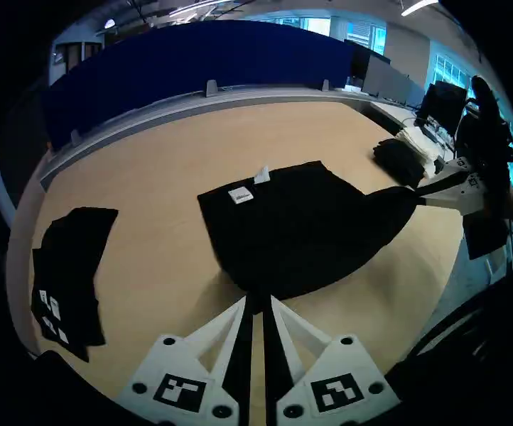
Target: Fold towel
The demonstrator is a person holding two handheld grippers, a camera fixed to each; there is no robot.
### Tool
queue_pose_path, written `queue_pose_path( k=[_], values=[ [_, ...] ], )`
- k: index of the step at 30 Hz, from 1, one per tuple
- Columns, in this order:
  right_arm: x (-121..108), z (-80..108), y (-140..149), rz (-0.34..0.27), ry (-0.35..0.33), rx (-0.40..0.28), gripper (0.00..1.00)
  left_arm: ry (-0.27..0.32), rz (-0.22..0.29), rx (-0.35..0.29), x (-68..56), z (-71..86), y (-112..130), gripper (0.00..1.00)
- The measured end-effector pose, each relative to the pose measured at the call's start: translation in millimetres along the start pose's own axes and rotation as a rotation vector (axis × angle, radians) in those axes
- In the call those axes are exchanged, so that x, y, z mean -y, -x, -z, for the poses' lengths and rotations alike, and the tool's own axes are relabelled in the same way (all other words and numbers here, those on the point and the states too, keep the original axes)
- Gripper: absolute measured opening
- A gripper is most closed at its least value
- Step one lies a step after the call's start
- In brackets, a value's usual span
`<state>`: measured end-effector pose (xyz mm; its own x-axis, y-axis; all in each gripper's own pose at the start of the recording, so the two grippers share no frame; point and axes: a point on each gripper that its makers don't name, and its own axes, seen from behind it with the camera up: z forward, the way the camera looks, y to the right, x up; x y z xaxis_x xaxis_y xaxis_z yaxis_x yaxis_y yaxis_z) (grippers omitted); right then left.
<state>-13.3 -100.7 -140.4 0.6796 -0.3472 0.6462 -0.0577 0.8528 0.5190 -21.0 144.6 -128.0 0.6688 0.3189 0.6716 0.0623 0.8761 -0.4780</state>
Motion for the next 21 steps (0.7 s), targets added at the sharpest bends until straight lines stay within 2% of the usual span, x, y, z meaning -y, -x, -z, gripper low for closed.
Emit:
queue_pose_path(
  k=[9, 21],
  values=[
    [-11.8, -8.6, -18.8, 0.006, 0.006, -0.005, 0.15, -0.018, 0.007, -0.024, 10.9, -6.1, -23.3, 0.09],
    [-42.6, -37.9, -50.2, 0.023, 0.025, -0.008, 0.15, -0.046, -0.009, -0.06, 36.1, -34.9, -65.6, 0.09]
  ],
)
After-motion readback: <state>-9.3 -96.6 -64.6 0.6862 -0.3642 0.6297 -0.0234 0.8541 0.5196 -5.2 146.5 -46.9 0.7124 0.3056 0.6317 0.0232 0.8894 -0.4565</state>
